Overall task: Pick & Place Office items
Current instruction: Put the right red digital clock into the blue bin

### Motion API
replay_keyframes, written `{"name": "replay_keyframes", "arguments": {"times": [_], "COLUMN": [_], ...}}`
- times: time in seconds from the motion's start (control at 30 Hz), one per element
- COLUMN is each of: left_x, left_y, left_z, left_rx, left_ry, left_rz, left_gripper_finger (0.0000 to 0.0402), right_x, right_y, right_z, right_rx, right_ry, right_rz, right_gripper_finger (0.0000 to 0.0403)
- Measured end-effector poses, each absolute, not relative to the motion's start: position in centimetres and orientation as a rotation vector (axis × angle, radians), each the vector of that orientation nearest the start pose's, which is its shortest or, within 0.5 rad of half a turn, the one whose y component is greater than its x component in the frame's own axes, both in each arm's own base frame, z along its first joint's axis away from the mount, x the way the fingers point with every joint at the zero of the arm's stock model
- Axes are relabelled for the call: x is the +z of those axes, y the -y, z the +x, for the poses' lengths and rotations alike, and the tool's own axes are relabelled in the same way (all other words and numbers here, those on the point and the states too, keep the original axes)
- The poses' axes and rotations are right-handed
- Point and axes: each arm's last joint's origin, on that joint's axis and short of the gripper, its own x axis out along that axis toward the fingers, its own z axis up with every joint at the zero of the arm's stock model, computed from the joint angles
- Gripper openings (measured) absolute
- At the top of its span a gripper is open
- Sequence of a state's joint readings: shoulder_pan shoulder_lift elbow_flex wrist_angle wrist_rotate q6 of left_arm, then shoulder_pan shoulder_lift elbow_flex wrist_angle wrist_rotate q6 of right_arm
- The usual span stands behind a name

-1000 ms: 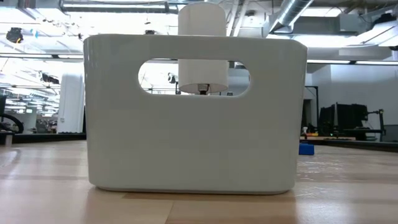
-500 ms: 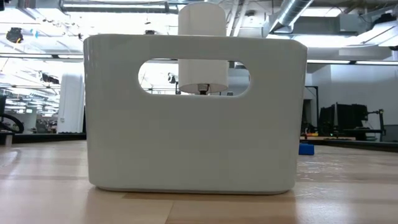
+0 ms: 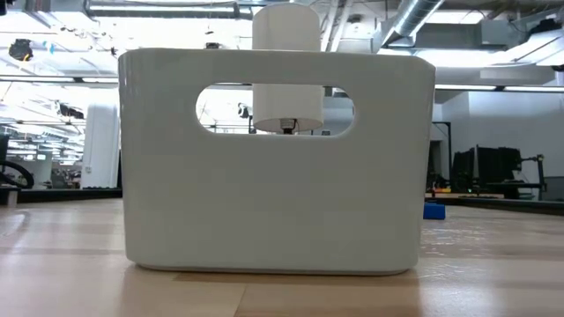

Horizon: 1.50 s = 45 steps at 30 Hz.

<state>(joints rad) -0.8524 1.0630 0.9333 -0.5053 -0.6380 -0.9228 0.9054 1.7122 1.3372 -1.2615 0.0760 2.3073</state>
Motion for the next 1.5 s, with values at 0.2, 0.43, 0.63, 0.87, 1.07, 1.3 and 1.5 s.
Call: {"name": "replay_keyframes", "arguments": {"times": [0.2,0.43,0.63,0.87,1.07,1.3,1.5], "left_x": [30.9,31.3,31.3,31.5,31.6,31.6,31.7], "left_y": [15.2,15.3,15.3,15.4,15.4,15.3,15.0], "left_z": [15.5,15.7,15.7,15.8,15.8,16.0,16.3], "left_rx": [0.017,0.002,0.005,-0.001,0.012,0.014,0.032], "left_ry": [-0.503,-0.474,-0.462,-0.449,-0.435,-0.426,-0.417], "left_rz": [-0.481,-0.514,-0.521,-0.536,-0.538,-0.548,-0.556], "left_gripper_finger": [0.0131,0.0131,0.0131,0.0131,0.0131,0.0131,0.0131], "right_x": [20.7,20.1,17.2,16.6,14.9,14.0,13.6], "right_y": [-21.9,-21.1,-20.9,-20.0,-19.7,-19.4,-19.2], "right_z": [17.8,17.1,16.3,15.6,15.1,14.9,14.7], "right_rx": [-1.064,-1.143,-1.027,-1.059,-1.032,-1.02,-1.024], "right_ry": [-1.224,-1.24,-1.258,-1.269,-1.284,-1.284,-1.288], "right_rz": [1.107,1.035,1.155,1.127,1.154,1.166,1.165], "right_gripper_finger": [0.0234,0.0234,0.0234,0.0234,0.0234,0.0234,0.0232]}}
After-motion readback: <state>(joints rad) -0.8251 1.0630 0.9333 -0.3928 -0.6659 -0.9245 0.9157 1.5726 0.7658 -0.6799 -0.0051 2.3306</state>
